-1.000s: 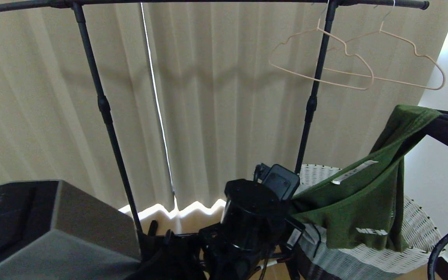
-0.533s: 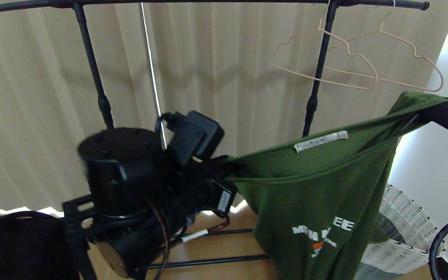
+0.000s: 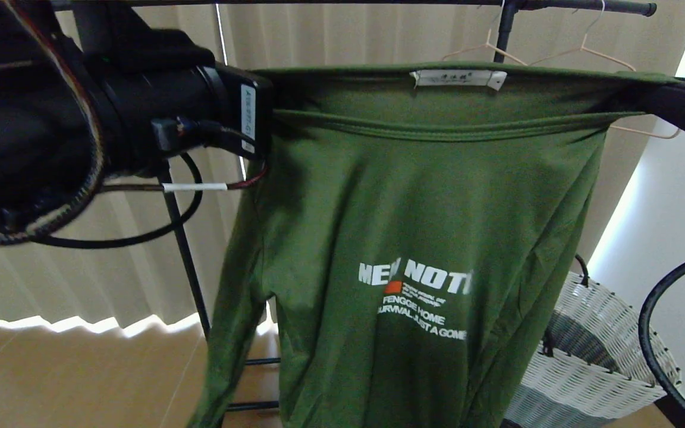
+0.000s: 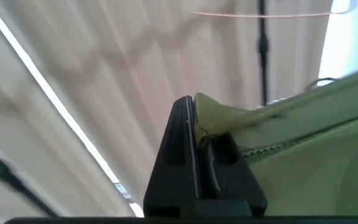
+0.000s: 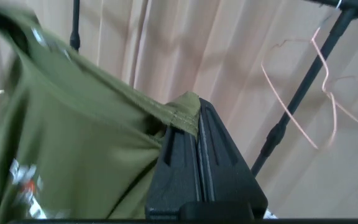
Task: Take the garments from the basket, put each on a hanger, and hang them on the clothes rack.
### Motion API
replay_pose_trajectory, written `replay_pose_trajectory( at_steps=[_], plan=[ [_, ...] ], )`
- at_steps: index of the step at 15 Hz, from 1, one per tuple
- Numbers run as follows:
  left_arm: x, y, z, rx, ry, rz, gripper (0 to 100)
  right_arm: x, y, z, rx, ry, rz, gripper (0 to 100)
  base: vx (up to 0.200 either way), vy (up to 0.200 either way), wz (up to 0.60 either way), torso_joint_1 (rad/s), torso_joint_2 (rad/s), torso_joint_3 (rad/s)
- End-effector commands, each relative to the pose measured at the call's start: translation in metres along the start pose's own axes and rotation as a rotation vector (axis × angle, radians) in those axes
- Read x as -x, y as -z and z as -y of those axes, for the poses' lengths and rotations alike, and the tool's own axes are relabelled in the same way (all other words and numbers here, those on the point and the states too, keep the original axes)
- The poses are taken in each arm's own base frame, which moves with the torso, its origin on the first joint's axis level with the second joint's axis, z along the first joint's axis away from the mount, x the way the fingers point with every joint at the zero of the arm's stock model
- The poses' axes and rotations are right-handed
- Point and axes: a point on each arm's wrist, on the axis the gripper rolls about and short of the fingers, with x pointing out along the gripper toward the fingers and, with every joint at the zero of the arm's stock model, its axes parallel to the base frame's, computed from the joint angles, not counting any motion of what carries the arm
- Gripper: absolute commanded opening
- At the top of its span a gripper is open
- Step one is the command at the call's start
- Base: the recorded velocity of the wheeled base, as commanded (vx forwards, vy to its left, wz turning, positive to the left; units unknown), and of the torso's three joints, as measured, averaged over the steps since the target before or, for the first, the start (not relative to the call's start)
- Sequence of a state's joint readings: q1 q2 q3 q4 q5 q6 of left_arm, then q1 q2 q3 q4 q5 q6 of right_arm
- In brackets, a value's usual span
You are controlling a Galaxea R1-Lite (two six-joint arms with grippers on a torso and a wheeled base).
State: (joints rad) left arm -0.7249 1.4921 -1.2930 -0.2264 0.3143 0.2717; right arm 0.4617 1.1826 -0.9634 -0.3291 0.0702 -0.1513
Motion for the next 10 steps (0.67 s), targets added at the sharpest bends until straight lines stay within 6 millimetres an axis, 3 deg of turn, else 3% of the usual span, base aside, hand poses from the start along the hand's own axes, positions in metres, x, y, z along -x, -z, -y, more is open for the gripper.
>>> replay_pose_trajectory(
  at_steps=[1,10],
  plan=[
    [0.001,-0.016,-0.009,-0.005,-0.041,0.021,0,-0.006,0.003,0.000,-0.001,-0.001,-0.016,0,0.000,0.000,0.00,0.000,0.00,0.000],
    [-0.002,0.026,-0.003,-0.040,-0.147,-0.144,0,-0.003,0.009,0.000,-0.003,0.004,-0.034,0,0.000,0.000,0.00,0.000,0.00,0.000]
  ],
)
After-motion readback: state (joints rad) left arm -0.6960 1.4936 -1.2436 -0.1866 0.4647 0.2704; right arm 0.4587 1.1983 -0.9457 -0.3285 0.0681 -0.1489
